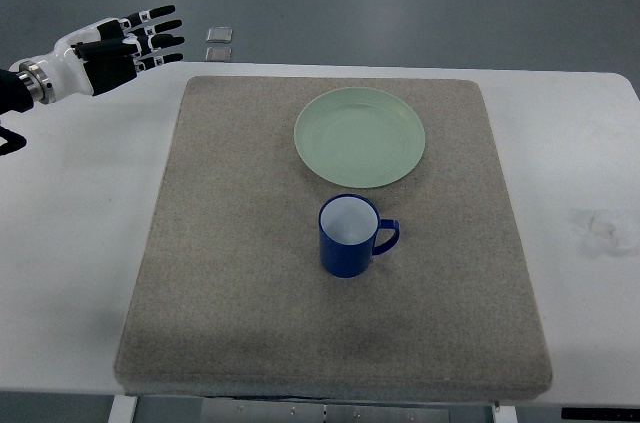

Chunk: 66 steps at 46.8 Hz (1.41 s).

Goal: Place cup left of plate with left hand
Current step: 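Raise the left hand and orient it palm-sideways toward the pad, then reach the left hand forward to the blue mug's body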

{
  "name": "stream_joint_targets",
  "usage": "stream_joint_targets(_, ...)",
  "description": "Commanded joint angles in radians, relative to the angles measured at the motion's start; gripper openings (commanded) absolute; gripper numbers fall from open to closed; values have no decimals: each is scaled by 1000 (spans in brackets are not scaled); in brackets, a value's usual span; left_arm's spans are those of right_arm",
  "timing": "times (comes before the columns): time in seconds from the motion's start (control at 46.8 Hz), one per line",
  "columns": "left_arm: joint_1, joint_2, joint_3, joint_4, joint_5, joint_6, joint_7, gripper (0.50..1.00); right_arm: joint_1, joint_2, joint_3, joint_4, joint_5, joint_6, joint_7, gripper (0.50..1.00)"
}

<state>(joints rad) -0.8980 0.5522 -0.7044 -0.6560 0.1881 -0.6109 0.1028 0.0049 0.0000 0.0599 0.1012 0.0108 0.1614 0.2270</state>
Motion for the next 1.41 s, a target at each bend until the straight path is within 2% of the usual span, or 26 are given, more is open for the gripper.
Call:
stream_joint_targets(0.0,1,3,2,-19,27,0,-8,999,0,0,0,0,0,1,0,932)
stream_joint_targets(0.235,60,2,-27,-114,99,0,-14,996,1,0,0,0,0,0,0,932)
stream_joint_targets(0.47,241,0,-194,-344,318,0,-51,996,0,0,0,0,0,0,0,932)
stream_joint_targets(0.641,321,2,-204,-418,338,0,-94,996,1,0,0,0,0,0,0,932)
stream_joint_targets(0.79,370,-3,-205,-452,340,0,-106,999,1,0,0,0,0,0,0,932)
stream_joint_targets(0.876,399,-43,-207,-452,373,0,-130,996,0,0,0,0,0,0,0,932)
stream_joint_targets(1.068,476,-123,-251,-455,573,0,-284,996,1,0,0,0,0,0,0,932)
stream_joint_targets(1.132,478,-130,-250,-455,617,0,-313,996,1,0,0,0,0,0,0,932)
stream_joint_targets(1.388,479,-153,-247,-456,689,0,-322,996,1,0,0,0,0,0,0,932)
